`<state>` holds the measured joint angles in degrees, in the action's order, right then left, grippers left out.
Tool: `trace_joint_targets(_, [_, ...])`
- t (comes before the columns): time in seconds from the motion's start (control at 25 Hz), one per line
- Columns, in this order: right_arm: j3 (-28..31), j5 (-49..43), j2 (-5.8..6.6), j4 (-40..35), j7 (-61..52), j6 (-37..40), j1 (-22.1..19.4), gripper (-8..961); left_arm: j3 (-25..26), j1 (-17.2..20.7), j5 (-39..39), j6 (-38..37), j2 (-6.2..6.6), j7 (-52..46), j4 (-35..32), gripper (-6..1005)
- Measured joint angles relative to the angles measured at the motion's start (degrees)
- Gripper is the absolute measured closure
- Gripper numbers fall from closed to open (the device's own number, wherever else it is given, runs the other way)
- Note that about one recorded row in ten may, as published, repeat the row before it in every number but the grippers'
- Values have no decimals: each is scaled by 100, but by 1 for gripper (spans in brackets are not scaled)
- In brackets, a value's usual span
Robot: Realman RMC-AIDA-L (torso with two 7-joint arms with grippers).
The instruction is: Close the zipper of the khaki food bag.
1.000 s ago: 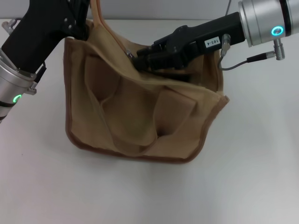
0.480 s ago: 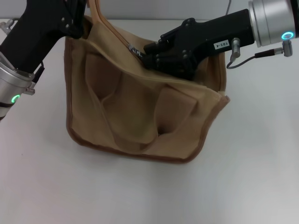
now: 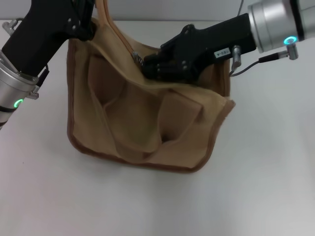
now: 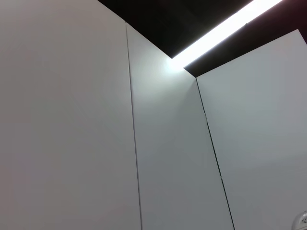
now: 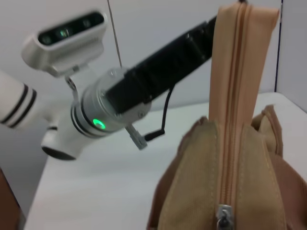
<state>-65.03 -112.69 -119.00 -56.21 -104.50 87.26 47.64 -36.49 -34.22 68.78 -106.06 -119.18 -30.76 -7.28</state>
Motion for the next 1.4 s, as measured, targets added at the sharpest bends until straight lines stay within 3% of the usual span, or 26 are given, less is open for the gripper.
trace_joint_targets(0.56, [-212, -66, -35, -298, -59, -162, -84, 844, 3, -19, 4, -7, 0, -7, -2, 995])
trace_joint_targets(1.0, [-203, -50, -35, -809, -588, 103, -205, 878, 2, 0, -2, 44, 0, -9, -2, 995])
trace_joint_targets(1.4, [-153, -43, -35, -775, -956, 98, -175, 917, -2, 3, -2, 86, 0, -9, 20, 996])
